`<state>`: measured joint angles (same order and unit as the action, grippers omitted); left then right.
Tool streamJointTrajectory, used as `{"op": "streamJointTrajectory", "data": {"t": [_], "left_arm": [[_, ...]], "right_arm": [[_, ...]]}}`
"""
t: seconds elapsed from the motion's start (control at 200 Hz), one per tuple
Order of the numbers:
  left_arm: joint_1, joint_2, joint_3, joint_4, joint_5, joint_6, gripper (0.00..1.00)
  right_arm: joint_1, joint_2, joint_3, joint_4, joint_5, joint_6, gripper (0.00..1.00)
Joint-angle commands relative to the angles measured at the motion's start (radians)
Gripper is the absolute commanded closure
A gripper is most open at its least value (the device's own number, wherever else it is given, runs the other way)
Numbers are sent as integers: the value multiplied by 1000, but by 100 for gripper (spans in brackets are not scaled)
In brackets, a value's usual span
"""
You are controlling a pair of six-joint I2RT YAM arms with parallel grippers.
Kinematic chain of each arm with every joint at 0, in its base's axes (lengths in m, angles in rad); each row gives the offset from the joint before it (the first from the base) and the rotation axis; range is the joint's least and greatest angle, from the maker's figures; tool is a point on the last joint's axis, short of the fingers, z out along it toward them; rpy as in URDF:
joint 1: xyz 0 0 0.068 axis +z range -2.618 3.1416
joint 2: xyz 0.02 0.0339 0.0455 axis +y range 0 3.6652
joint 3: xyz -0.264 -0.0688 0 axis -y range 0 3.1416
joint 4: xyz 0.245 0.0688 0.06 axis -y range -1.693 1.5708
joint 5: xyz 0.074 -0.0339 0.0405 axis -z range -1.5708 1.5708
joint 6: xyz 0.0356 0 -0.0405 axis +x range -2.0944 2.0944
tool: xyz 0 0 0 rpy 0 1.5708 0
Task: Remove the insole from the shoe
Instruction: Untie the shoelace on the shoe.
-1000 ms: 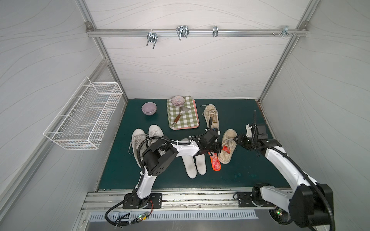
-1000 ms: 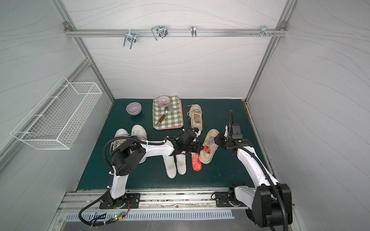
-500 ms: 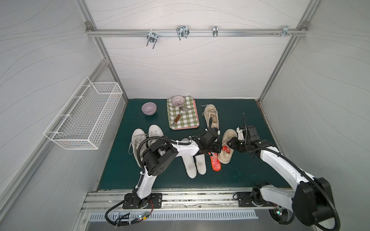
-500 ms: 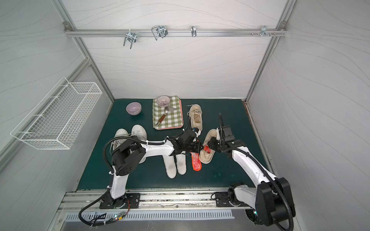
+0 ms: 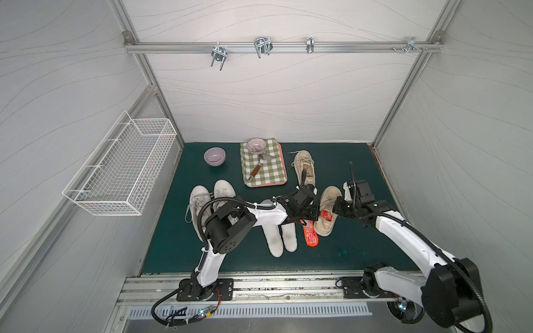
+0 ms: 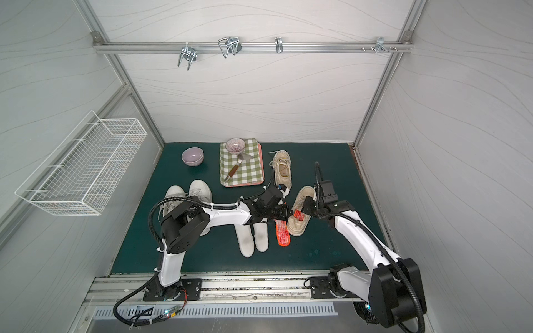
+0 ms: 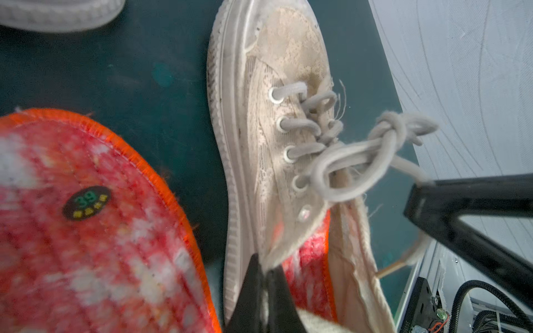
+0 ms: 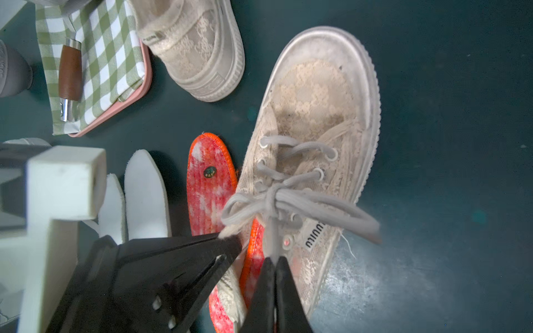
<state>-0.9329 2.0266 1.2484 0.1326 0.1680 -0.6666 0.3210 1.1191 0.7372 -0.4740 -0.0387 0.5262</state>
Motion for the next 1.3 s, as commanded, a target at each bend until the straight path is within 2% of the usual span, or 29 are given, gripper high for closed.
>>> {"op": "streamJointTrajectory", "data": {"t": [0.0, 0.115, 0.24, 0.365, 0.525, 1.295], "left_arm": [[5, -26, 23, -21, -48, -16, 100], [12, -25, 26, -55, -86, -25, 100], [22, -24, 9, -52, -93, -40, 100], [23, -18, 6, -53, -106, -40, 100], [25, -6, 12, -54, -102, -41, 100], [26, -7, -19, -19, -86, -44, 100]], "right_arm": [[-9, -56, 37, -59, 25, -11, 100], [-47, -107, 61, -91, 0, -9, 100], [-133, -154, 87, -120, -67, -6, 100], [-216, -173, 116, -144, -148, -6, 100], [-279, -183, 156, -173, -187, -7, 100], [-297, -162, 503, -181, -101, 98, 100]]}}
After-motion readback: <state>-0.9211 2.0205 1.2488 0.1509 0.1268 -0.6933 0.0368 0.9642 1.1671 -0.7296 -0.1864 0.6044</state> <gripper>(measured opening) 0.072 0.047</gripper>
